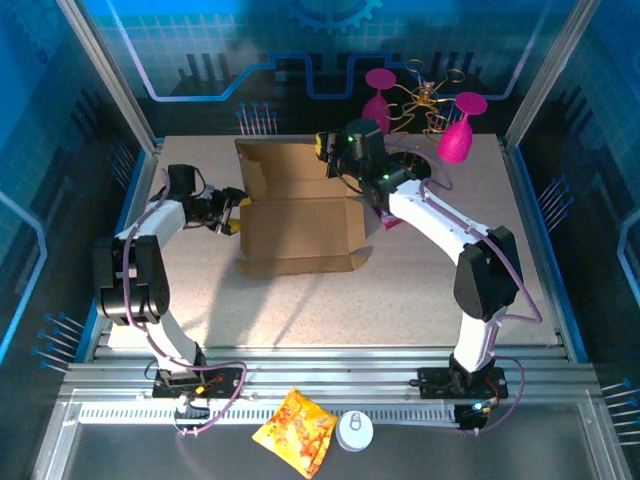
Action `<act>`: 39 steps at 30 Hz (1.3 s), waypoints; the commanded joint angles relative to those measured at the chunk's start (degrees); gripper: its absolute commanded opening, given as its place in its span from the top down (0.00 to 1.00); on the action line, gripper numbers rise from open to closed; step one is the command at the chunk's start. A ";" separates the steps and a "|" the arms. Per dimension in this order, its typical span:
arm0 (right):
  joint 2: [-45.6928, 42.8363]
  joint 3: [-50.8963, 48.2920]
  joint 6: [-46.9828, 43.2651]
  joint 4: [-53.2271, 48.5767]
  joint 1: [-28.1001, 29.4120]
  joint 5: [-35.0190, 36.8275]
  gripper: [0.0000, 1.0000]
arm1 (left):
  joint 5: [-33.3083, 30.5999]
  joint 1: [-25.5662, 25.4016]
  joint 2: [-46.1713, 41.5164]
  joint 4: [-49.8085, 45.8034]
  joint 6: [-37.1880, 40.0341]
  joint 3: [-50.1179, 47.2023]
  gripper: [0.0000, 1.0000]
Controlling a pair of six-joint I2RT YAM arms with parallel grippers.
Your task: Fold the paper box
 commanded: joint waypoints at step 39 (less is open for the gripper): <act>1.29 -3.01 -2.63 1.77 0.22 -2.00 1.00 | -13.36 0.59 -25.68 -3.52 -37.48 -9.06 0.78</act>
